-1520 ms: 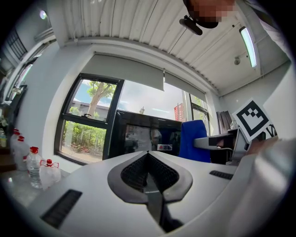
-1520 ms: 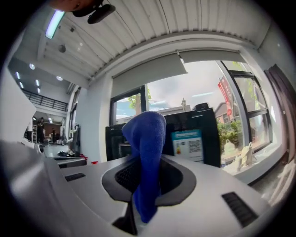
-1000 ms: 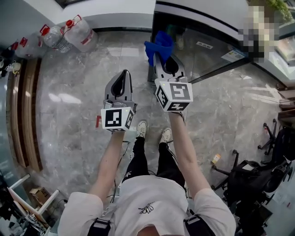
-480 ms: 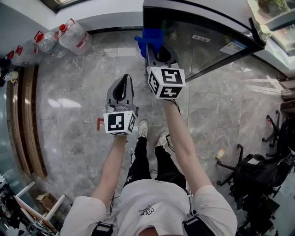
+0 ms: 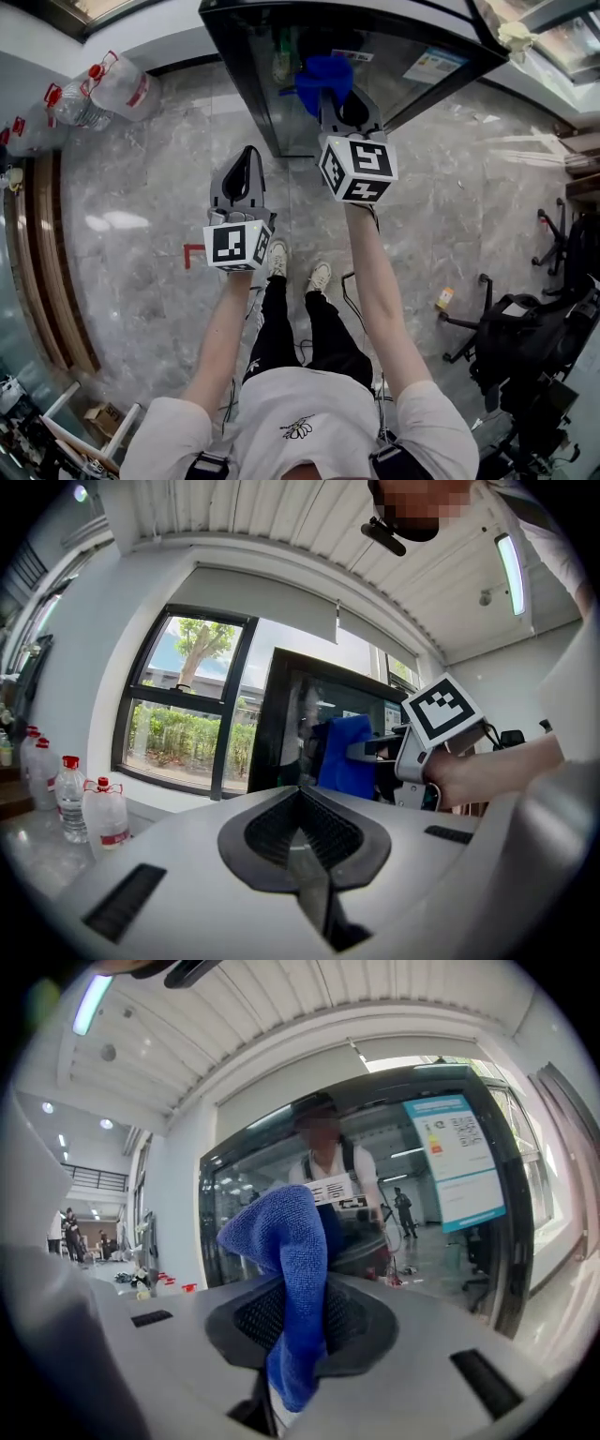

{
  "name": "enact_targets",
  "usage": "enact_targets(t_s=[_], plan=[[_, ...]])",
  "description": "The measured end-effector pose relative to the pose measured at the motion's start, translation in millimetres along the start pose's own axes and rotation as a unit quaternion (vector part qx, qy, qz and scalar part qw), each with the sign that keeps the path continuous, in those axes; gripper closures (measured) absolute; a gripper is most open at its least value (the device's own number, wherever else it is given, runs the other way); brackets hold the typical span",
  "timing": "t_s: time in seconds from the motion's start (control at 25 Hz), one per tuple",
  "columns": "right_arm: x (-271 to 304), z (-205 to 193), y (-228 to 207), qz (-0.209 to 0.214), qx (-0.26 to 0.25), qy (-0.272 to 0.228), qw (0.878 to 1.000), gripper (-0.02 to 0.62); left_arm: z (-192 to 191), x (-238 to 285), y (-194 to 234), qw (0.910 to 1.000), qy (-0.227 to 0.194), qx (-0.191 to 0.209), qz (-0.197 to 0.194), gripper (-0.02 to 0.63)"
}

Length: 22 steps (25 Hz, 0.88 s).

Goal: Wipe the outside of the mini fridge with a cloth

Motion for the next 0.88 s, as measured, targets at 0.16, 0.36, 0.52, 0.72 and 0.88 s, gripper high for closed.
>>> enact_targets(t_s=[0.16, 0.36, 0.52, 0.72, 0.88], plan=[[-14.7, -0.6, -44.0, -0.025, 0.002, -0.002, 1.000, 0.514, -2.8, 20.3, -31.6, 0.9998, -0.001, 0.002, -0.020, 0.603], [-30.9, 3.2, -98.9, -0.053, 0.008, -0.008, 0.999, 0.514, -5.9, 43.6, -69.1, 0.9992, 0.003, 0.006, -0.039, 0.603], [-42.3, 6.4, -139.9, -0.079, 0.013, -0.012, 0.997, 0.514, -8.8, 57.8, -89.3, 0.9988, 0.007, 0.007, -0.048, 0.603], [-54.8, 9.6, -177.6, -0.100, 0.018, -0.014, 0.995, 0.514, -11.5, 73.5, -111.1, 0.9984, 0.008, 0.004, -0.055, 0.603], [-62.7, 8.5, -200.4, -0.114, 0.026, -0.016, 0.993, 0.514, -13.3, 81.8, -127.3, 0.9978, 0.009, 0.010, -0.065, 0.603]])
Point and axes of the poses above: the fingertips, and each gripper's own axes: x forward along the fingers, y to its left, z out of its top, the point moved 2 cm from there along -x, backward along the fingers, and after that the axes turned 7 degrees about -z, right-handed, at the moved point
